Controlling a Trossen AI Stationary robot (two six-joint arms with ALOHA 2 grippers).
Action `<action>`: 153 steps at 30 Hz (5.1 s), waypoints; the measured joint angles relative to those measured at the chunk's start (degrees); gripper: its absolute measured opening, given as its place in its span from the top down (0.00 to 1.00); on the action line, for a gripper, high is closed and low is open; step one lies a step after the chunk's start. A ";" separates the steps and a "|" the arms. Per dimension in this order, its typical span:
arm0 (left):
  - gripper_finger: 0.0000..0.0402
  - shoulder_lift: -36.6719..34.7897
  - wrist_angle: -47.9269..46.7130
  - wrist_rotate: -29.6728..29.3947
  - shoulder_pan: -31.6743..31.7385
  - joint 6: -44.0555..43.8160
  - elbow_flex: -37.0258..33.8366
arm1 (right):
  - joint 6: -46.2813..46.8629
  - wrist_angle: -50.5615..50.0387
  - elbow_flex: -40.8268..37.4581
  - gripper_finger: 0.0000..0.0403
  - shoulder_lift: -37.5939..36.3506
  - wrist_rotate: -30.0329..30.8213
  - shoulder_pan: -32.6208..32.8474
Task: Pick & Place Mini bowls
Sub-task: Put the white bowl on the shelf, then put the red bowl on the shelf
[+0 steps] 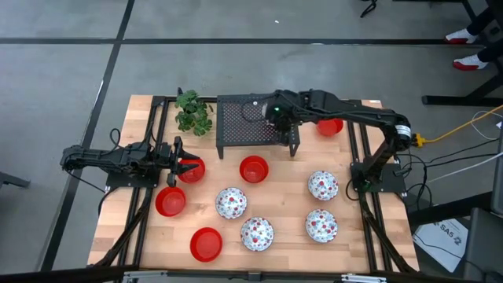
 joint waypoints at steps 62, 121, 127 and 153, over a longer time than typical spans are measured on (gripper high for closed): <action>0.69 0.00 0.00 0.00 0.00 0.00 -0.02 | -6.25 25.50 0.00 0.86 -2.51 -35.38 17.42; 0.69 0.02 0.00 -0.02 0.00 0.00 0.00 | -10.07 25.54 0.02 0.49 -2.43 -29.69 27.12; 0.69 0.00 0.00 0.00 0.02 0.00 -0.02 | -2.93 24.84 0.02 0.49 -2.40 -25.66 27.12; 0.69 0.00 -0.09 0.05 0.00 0.00 -0.02 | -6.71 12.87 0.00 0.49 2.27 -14.22 29.58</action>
